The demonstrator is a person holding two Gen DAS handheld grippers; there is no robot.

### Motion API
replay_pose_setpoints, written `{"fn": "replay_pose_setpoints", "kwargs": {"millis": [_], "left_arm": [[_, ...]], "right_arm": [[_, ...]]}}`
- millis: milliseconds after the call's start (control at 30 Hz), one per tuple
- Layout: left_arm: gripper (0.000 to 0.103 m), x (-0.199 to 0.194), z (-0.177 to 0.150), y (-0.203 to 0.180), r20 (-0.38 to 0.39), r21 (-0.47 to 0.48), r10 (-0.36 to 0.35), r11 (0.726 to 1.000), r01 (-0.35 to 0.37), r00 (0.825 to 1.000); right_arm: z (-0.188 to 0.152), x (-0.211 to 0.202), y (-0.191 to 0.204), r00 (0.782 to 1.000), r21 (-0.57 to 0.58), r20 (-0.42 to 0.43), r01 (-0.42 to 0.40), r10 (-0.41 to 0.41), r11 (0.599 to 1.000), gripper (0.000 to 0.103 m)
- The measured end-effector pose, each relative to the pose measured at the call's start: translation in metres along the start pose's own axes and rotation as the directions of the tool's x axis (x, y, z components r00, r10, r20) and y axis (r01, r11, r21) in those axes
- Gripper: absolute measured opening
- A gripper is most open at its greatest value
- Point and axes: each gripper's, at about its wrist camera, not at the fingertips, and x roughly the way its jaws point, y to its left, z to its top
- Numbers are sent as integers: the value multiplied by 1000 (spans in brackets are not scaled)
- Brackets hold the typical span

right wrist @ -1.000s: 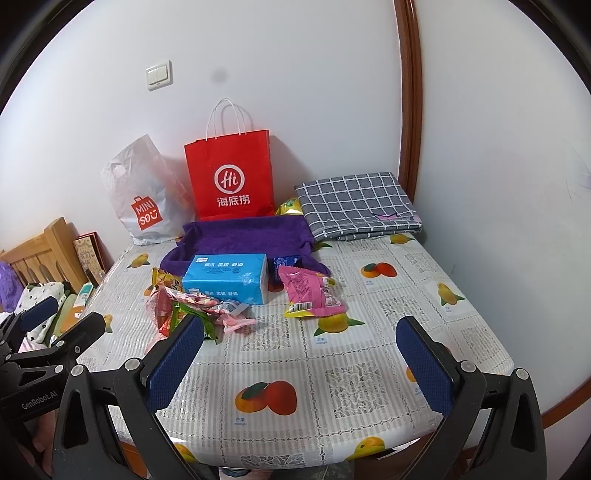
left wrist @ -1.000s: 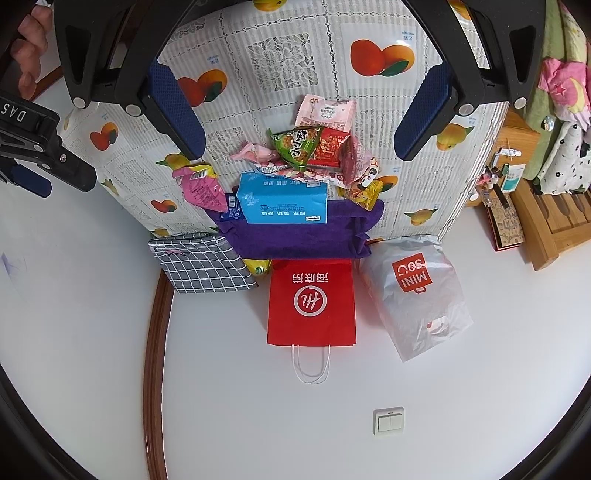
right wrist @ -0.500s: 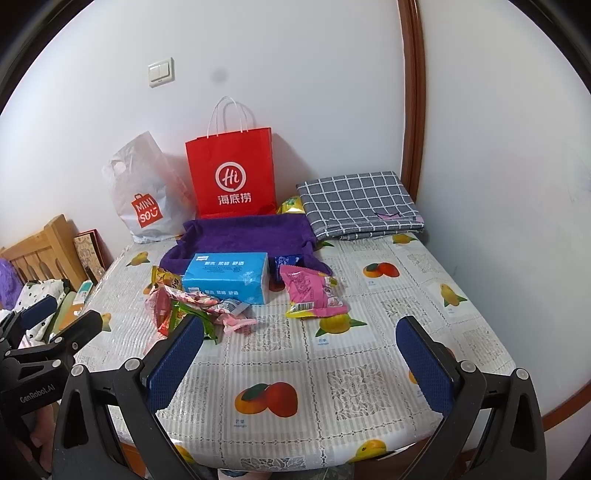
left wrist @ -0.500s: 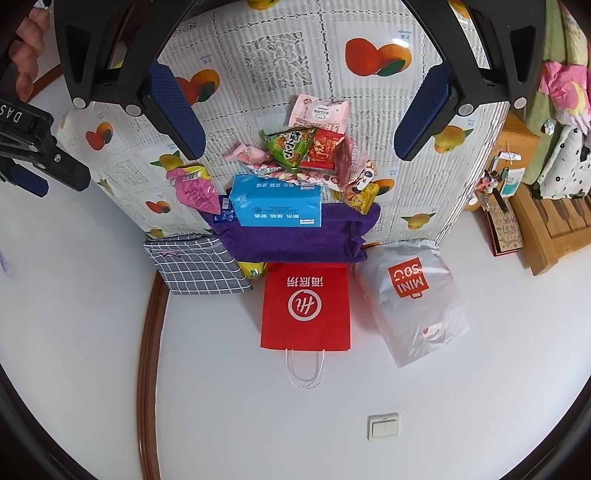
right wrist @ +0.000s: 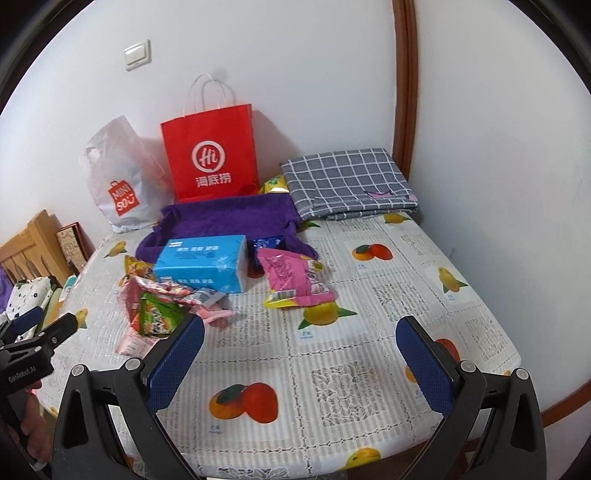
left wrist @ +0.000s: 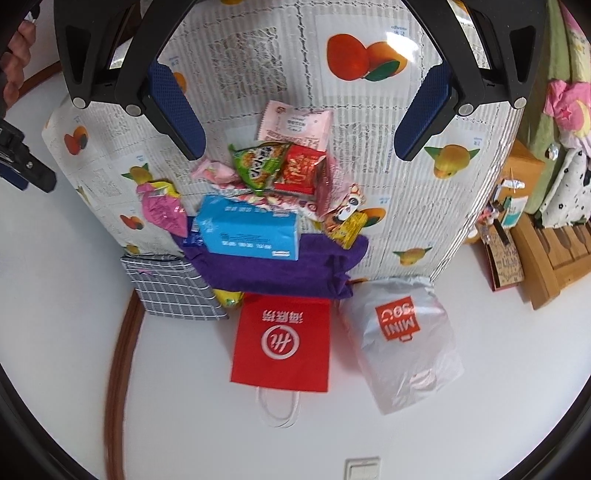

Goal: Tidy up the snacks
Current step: 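Grasp the pale pink pastry packet with the left tool while the right tool approaches the pink bag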

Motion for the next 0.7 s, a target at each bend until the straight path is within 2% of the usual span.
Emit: {"fn": "replay_pose_setpoints", "kwargs": {"millis": [467, 567, 700], "left_arm": [[102, 48, -1, 18, -78, -21, -10, 1000, 9, 997], [102, 64, -5, 20, -112, -17, -11, 1000, 9, 994], [102, 88, -15, 19, -180, -5, -44, 999, 44, 983]], "right_arm": [[5, 47, -22, 998, 34, -59, 26, -24, 999, 102], [6, 60, -23, 997, 34, -72, 29, -27, 999, 102], [6, 82, -26, 995, 57, -96, 17, -11, 998, 102]]}}
